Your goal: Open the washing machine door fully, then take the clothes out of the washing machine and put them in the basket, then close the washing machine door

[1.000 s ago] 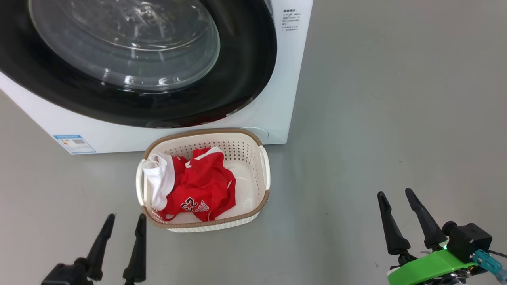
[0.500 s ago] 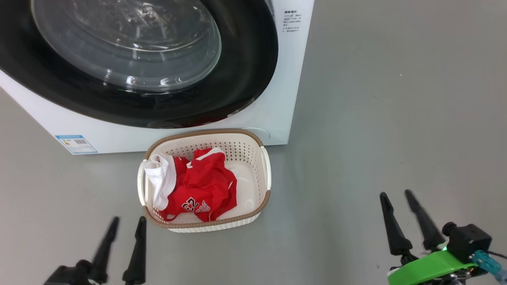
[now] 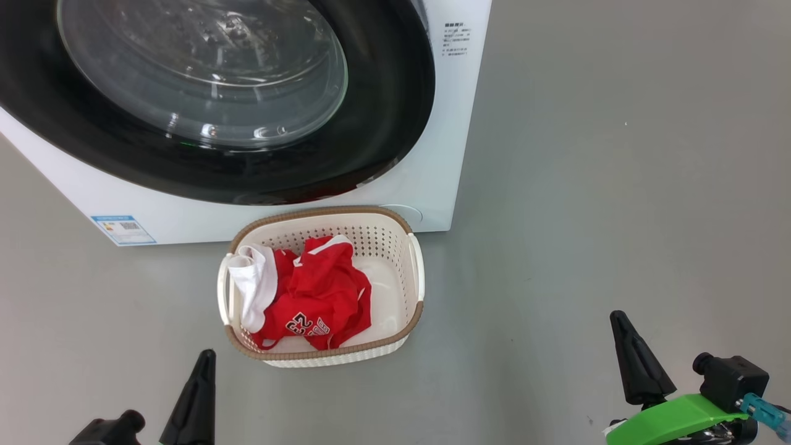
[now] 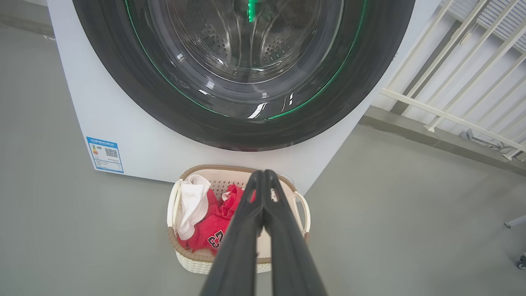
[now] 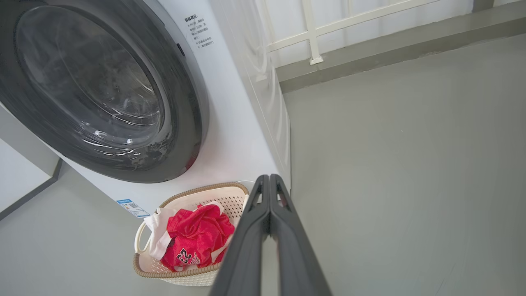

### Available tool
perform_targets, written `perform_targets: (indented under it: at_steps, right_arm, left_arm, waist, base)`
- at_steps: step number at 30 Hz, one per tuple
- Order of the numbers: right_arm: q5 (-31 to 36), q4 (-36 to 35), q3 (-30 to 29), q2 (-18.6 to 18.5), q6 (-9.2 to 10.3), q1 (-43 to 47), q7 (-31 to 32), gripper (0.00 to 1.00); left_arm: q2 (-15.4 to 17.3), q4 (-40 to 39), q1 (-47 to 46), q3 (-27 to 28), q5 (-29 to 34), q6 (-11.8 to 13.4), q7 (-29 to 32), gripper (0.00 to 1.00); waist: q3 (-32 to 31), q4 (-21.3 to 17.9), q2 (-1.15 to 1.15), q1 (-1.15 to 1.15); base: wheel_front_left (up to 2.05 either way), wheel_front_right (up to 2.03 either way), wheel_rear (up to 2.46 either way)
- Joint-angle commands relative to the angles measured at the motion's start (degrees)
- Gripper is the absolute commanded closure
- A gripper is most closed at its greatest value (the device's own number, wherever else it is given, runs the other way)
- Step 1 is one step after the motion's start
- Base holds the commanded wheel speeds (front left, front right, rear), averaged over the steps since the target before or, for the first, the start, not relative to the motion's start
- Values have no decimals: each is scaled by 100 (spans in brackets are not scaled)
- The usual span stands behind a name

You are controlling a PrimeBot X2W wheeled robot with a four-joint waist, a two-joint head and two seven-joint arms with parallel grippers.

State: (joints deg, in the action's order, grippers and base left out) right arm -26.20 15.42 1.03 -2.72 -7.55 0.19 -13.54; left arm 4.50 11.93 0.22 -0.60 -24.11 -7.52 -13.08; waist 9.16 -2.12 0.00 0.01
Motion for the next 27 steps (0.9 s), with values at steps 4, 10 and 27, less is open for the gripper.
perform_targets:
  at_steps: [4, 10, 27]
  right_arm:
    - [-466, -124, -3, -75, 1, -69, 75, 100]
    - [-830, -121, -11, -96, 1, -103, 154, 100]
    - [-1836, -128, -55, -139, 2, -186, 393, 100]
  left_arm:
    - [75, -79, -61, 30, -407, 8, 82, 100]
    - [83, -47, -100, 37, -783, 4, 162, 100]
    - [95, 3, -191, 75, -1826, 1, 398, 100]
  waist:
    - [-33, 10, 0, -1]
    - [-80, 21, 0, -1]
    - [-214, 52, 0, -1]
  base:
    - [0, 0, 0]
    - [0, 0, 0]
    - [0, 0, 0]
